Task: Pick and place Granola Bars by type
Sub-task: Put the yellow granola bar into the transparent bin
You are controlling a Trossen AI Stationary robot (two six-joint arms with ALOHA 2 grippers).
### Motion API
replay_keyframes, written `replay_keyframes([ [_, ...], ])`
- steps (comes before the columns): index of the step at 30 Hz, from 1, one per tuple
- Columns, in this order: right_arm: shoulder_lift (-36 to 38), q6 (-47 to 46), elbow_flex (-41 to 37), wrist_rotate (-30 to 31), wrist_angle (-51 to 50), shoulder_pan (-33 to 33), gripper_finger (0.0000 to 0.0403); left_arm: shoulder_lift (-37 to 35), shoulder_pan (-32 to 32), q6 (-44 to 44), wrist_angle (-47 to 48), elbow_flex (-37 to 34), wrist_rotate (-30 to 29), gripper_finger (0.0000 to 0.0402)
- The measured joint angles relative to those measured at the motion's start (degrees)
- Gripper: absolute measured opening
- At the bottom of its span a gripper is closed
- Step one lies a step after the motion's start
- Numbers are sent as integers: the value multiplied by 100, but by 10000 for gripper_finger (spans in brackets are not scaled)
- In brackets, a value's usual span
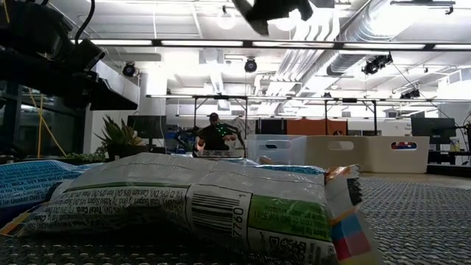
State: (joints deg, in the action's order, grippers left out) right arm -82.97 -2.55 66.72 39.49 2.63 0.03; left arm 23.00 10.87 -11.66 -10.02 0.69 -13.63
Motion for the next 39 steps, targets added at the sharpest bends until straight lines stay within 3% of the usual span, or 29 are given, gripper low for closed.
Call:
replay_keyframes([
  [8, -31, -2327, 0, -381, -955, 1272, 68, 0, 0, 0, 0, 0, 2, 1],
  [17, -316, -3528, -4, -1393, -1737, 2262, 68, 2, -1, 0, 0, 0, 4, 1],
  [28, -1422, -4137, -7, -2360, -1540, 2439, 68, 0, -2, 0, -1, 0, 4, 1],
  [39, -1957, -4818, -15, -2505, -1697, 2546, 68, 0, 0, 0, 0, 0, 7, 1],
])
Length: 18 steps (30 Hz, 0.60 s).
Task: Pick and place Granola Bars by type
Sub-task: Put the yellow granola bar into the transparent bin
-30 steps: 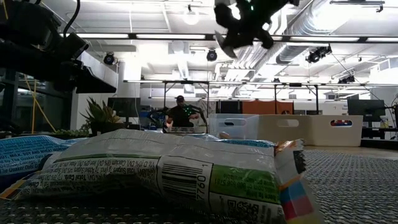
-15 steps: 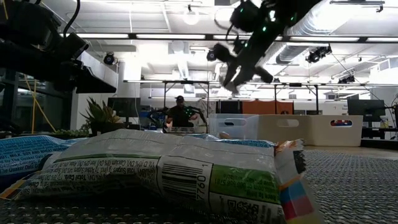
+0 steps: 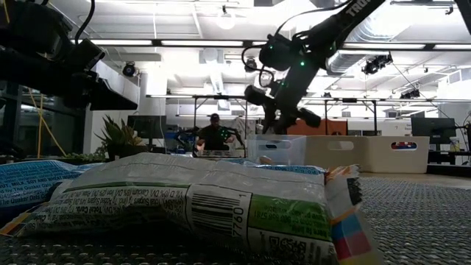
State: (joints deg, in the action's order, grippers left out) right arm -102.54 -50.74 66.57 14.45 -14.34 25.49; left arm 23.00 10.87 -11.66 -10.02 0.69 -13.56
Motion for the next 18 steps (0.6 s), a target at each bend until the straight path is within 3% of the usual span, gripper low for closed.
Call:
replay_keyframes([
  [10, 2, -70, 1, 165, -265, -1, 68, 0, 0, 0, 0, 0, 0, 1],
  [18, 2, 117, 1, -145, -178, -4, 78, 0, 0, 0, 0, 0, 0, 1],
])
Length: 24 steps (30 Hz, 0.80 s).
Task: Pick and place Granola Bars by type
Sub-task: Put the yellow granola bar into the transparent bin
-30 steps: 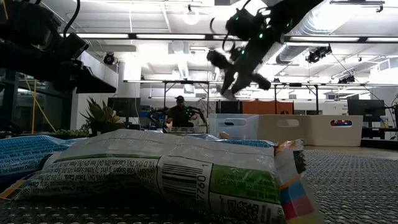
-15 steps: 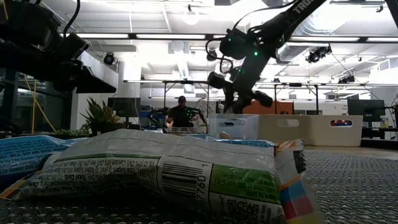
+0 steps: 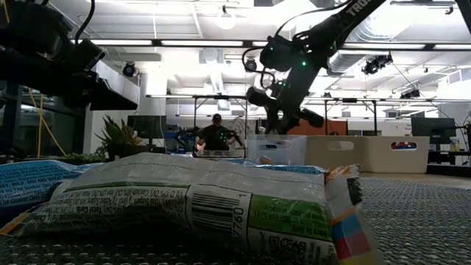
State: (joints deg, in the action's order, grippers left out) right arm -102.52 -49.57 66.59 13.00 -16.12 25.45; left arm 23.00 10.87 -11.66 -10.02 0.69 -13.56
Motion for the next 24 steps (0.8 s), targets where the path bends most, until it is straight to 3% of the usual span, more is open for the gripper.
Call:
replay_keyframes([
  [9, 0, 169, 0, -65, 7, 0, 144, 0, -2, 0, 0, 0, -2, 1],
  [13, 0, 523, 0, -371, 433, 0, 162, 0, 0, 0, 0, 0, 0, 1],
  [19, 0, 1166, 0, -1239, 1475, 0, 162, 0, -1, 0, 0, 0, 0, 1],
  [24, 6, 2102, 2, -2503, 2440, -42, 155, 0, -2, 0, 0, 0, 0, 1],
])
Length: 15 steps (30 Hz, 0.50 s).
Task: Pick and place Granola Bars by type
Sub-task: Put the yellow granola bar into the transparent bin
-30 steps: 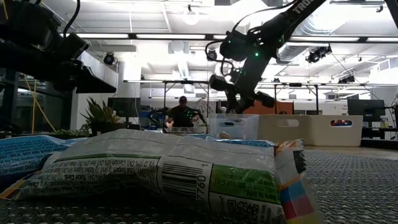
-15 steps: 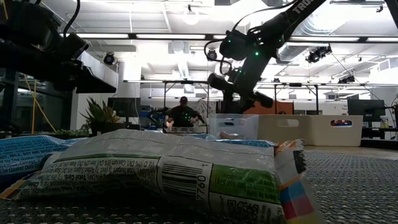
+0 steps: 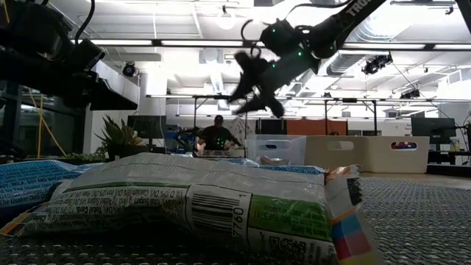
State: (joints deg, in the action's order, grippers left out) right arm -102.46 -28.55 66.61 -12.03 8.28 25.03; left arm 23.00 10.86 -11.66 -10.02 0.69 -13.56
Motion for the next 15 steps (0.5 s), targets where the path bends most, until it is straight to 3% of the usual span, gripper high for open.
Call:
replay_keyframes([
  [10, 239, 1564, 9, -2671, 628, -518, 154, 0, 0, 0, 0, 0, 0, 1],
  [15, 245, 2339, 9, -3133, 171, -1115, 154, 0, 2, 0, 0, 0, 0, 1],
])
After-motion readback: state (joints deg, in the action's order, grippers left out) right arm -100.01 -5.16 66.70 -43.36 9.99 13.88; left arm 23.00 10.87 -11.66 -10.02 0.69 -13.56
